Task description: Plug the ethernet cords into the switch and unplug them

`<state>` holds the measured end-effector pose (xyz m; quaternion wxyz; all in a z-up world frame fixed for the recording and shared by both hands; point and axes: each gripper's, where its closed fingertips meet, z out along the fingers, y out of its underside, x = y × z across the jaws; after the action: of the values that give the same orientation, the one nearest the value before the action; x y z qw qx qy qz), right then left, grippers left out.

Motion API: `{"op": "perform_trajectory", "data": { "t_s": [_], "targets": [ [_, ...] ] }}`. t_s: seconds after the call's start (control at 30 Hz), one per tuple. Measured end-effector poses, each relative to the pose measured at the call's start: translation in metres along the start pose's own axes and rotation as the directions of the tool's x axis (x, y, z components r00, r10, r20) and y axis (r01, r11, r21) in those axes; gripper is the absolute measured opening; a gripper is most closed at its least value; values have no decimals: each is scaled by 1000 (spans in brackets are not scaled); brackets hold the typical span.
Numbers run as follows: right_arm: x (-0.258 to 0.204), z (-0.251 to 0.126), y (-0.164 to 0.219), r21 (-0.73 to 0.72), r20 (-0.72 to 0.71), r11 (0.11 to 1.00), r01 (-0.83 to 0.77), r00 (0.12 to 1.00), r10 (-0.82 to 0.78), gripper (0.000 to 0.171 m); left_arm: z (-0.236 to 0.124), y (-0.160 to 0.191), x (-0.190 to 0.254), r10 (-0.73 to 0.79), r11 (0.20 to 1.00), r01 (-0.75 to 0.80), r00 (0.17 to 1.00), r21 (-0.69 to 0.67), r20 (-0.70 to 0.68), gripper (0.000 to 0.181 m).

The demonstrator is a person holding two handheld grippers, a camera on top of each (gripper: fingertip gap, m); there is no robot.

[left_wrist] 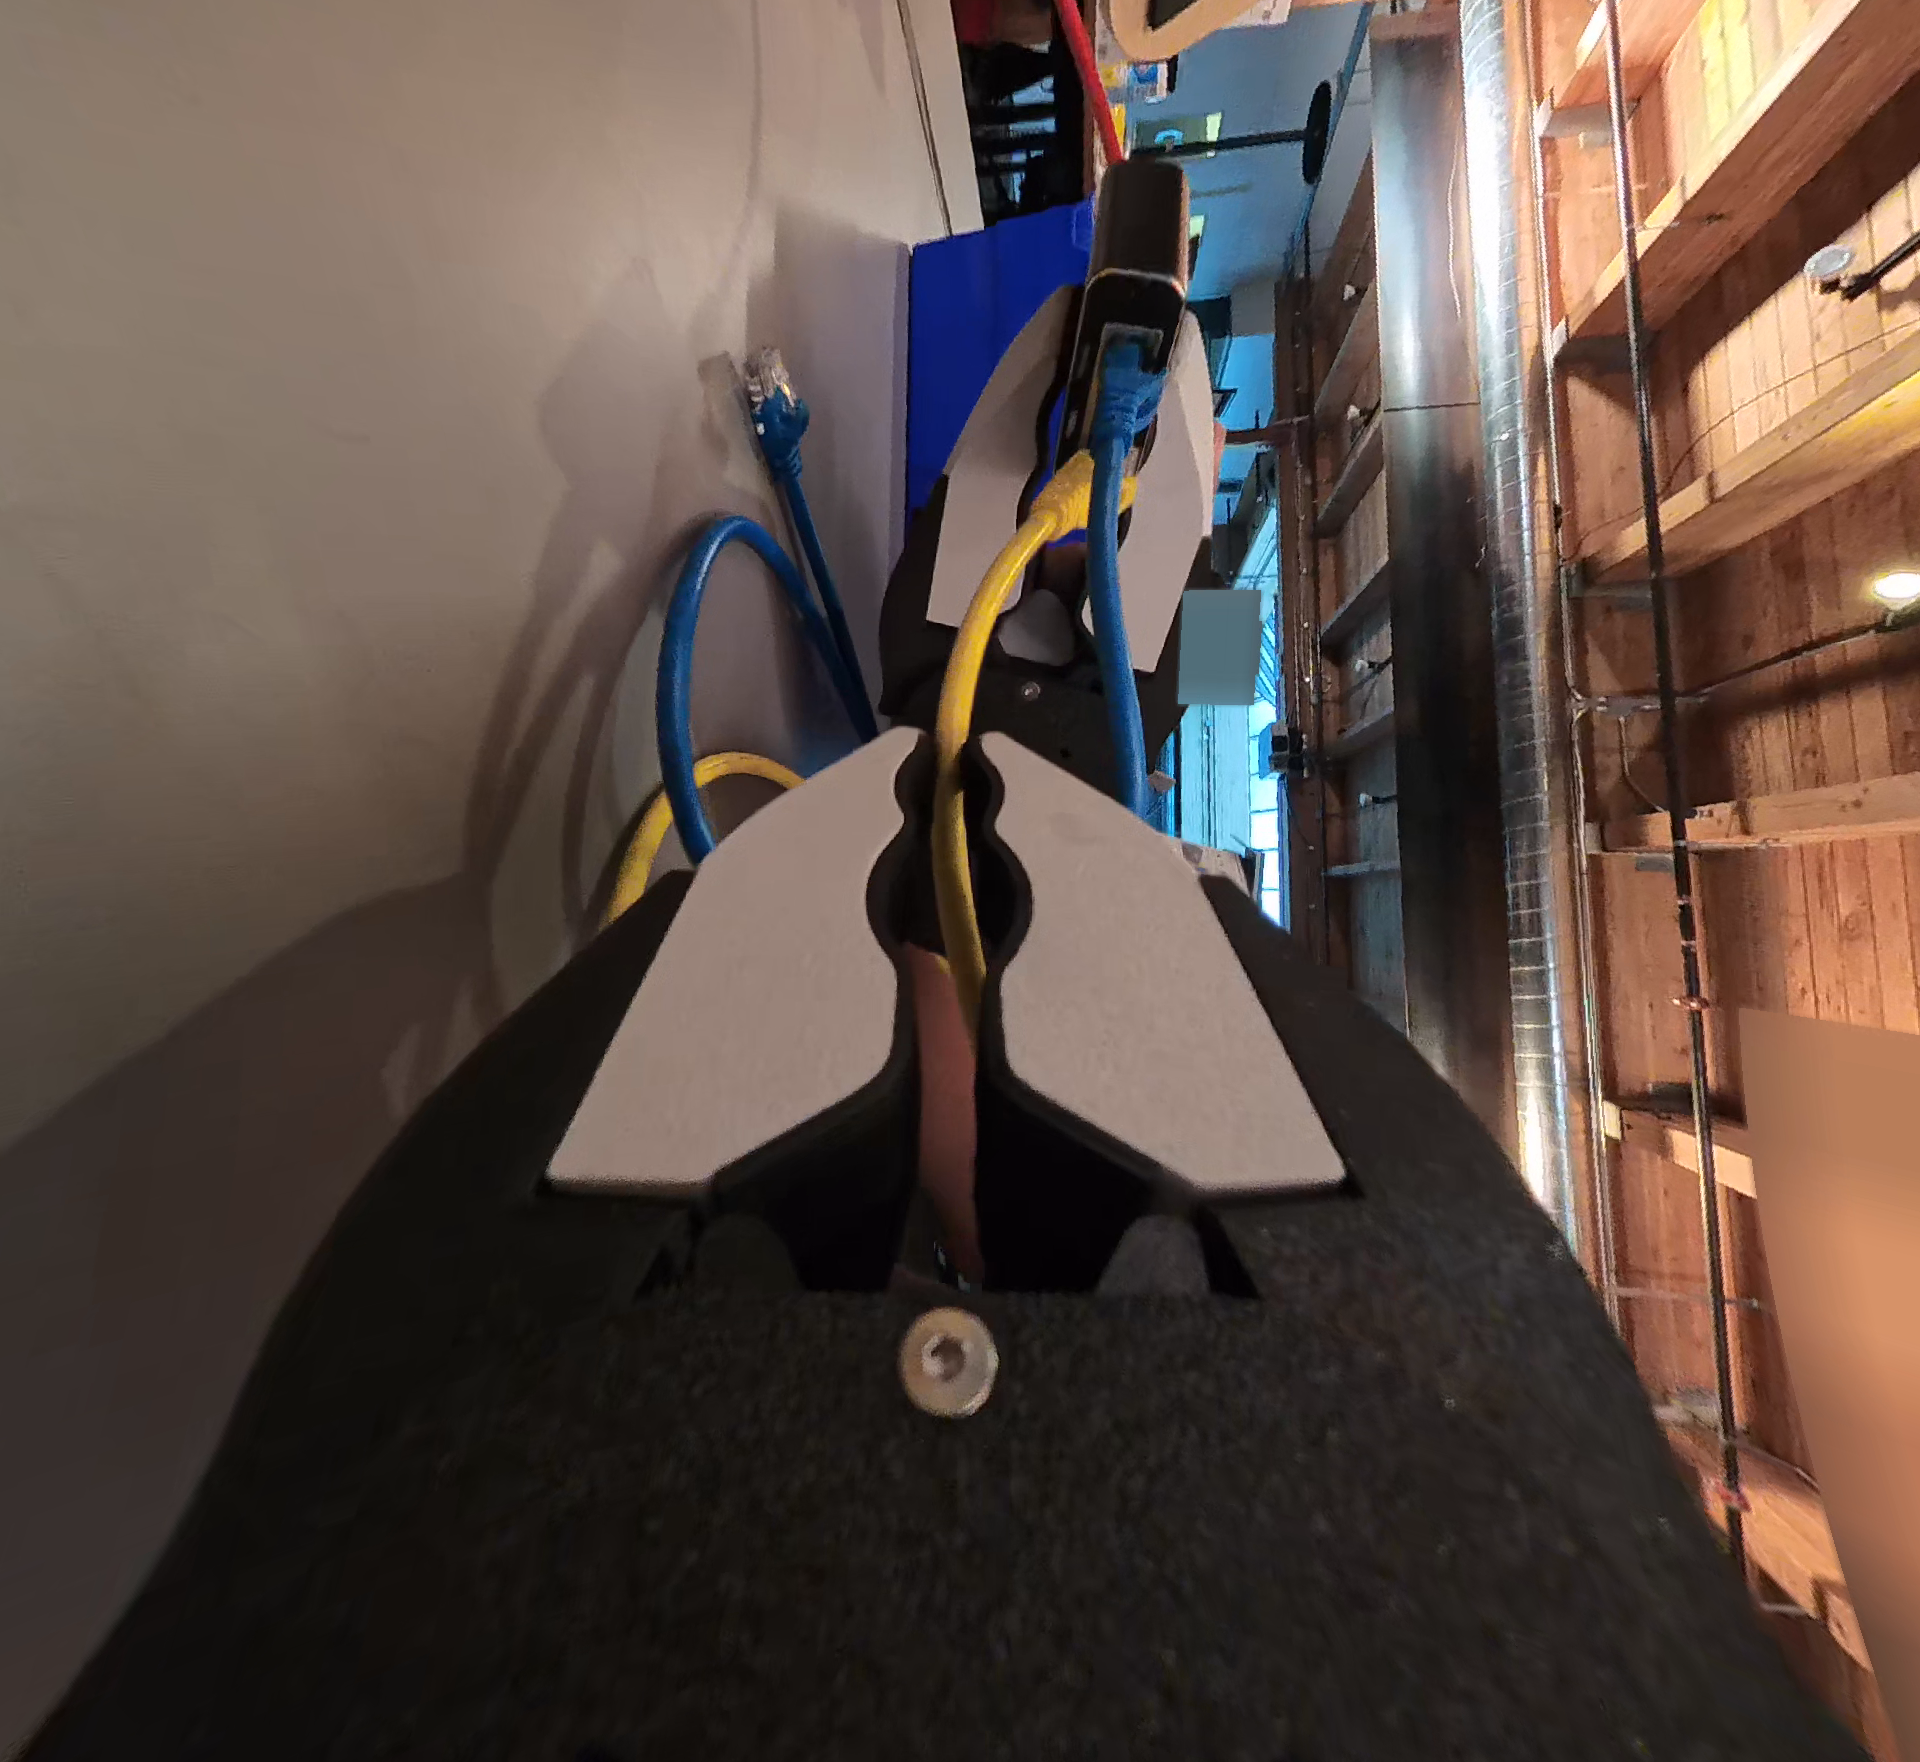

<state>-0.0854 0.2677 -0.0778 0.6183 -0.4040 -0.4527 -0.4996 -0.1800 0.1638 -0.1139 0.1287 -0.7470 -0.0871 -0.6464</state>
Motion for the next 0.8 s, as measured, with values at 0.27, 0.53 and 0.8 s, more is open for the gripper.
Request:
{"op": "perform_trajectory", "data": {
  "t_s": [0.27, 0.53, 0.8],
  "targets": [
    [3, 0, 3, -8, -11, 1000, 0, 1000, -1, 26, -3, -3, -2, -8, 998, 7, 1000, 59, 20, 4],
    [3, -1, 2, -8, -13, 1000, 7, 1000, -7, 26, -1, 0, 1, -17, 998, 17, 1000, 61, 8, 4],
    [1, -1, 0, -5, -8, 1000, 12, 1000, -12, 26, -2, -5, 4, -17, 996, 17, 1000, 91, 5, 4]
  ]
}}
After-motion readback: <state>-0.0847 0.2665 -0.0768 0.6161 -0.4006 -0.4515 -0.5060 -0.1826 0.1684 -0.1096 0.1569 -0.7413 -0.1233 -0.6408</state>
